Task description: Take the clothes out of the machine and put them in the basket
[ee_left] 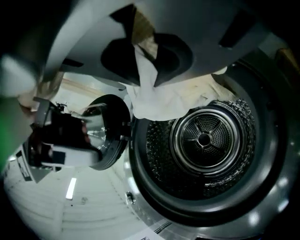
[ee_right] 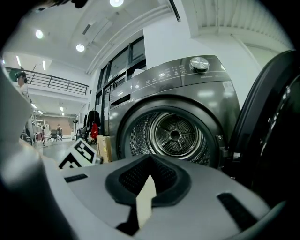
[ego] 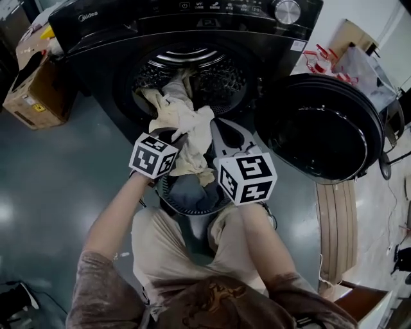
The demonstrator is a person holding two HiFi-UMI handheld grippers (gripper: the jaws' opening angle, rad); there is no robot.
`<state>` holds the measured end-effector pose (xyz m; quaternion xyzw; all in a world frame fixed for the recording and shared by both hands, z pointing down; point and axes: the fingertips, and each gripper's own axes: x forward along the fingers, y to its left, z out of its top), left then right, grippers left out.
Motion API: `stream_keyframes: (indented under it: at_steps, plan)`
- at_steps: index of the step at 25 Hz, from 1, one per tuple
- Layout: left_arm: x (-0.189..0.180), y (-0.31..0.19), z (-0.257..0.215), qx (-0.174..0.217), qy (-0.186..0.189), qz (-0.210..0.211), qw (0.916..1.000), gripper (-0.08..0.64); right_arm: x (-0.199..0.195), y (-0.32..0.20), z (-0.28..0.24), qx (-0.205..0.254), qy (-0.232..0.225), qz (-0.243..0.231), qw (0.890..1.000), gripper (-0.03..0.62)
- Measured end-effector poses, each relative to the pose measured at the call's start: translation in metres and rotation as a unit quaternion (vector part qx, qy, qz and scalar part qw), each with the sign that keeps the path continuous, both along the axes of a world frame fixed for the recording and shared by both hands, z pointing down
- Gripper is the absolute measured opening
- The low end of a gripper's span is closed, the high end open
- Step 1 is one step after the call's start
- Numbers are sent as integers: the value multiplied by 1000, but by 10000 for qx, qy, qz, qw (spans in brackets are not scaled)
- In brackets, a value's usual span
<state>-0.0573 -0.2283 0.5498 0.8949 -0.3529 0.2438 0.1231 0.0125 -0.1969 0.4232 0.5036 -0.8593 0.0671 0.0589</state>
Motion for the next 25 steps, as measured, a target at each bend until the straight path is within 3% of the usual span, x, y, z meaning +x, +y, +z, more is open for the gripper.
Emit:
stream_keyframes:
  at_steps: [8, 14, 16, 18, 22, 25]
  plan:
    - [10, 82, -12, -155, 349, 394, 9985, 58, 7, -2, 3, -59, -25, 144, 9999, -2]
    - [34, 114, -11, -163, 408, 748, 9962, 64, 6, 0, 8, -111, 79, 129, 9998, -3]
    - [39, 116, -10, -111, 376, 851, 9956, 103, 9, 0, 8, -124, 67, 153, 9998, -2]
    - [39, 111, -10, -25, 307, 854, 9959, 232, 11, 1, 8, -143, 49, 177, 9997, -2]
    - [28, 83, -23, 268, 397, 507, 9976, 296, 12, 2, 7, -132, 6, 156, 9998, -2]
    - [15, 42, -19, 436, 267, 90, 9987, 341, 13, 2, 8, -141, -33, 139, 9998, -3]
